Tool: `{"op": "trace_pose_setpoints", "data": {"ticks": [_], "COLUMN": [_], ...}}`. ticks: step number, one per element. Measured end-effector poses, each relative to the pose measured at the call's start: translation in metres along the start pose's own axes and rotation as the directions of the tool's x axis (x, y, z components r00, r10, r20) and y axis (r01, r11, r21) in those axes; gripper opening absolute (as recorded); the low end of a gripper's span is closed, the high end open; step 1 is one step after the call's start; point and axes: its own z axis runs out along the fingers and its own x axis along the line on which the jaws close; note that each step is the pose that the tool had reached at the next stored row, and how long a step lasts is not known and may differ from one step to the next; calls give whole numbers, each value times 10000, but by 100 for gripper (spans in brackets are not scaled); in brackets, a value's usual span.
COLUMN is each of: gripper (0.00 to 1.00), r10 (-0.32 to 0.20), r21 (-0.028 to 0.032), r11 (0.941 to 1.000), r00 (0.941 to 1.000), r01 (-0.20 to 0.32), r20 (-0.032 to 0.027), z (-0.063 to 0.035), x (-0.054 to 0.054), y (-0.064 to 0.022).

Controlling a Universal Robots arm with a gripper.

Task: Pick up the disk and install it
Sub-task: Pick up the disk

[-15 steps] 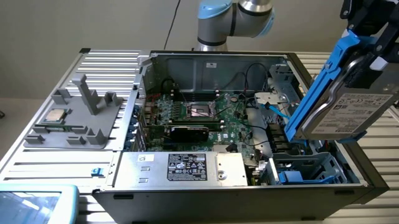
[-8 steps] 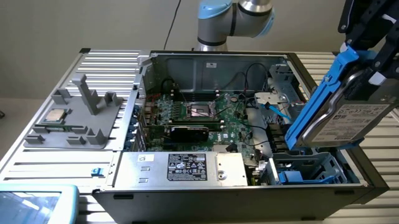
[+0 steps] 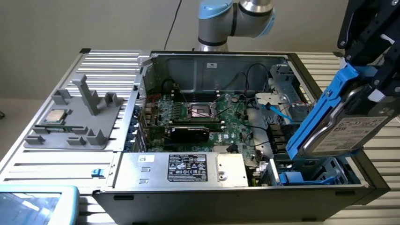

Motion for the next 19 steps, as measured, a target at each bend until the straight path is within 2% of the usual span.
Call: {"op": "trace_pose_setpoints", "data": {"ticks": [7,10,15,19], "gripper": [37,37,37,37], "r10": [-73,-73,-62,262], "r21": [-7,-76,-76,-91], "r11": [10000,9999,10000,9996], "r00": [10000,10000,10000,9997], "r01": [73,74,62,-262], "r20": [5,9,14,-7], "z": [127,163,164,165], "x": [-28,-29,-29,-28], "y": [16,19,15,14]}}
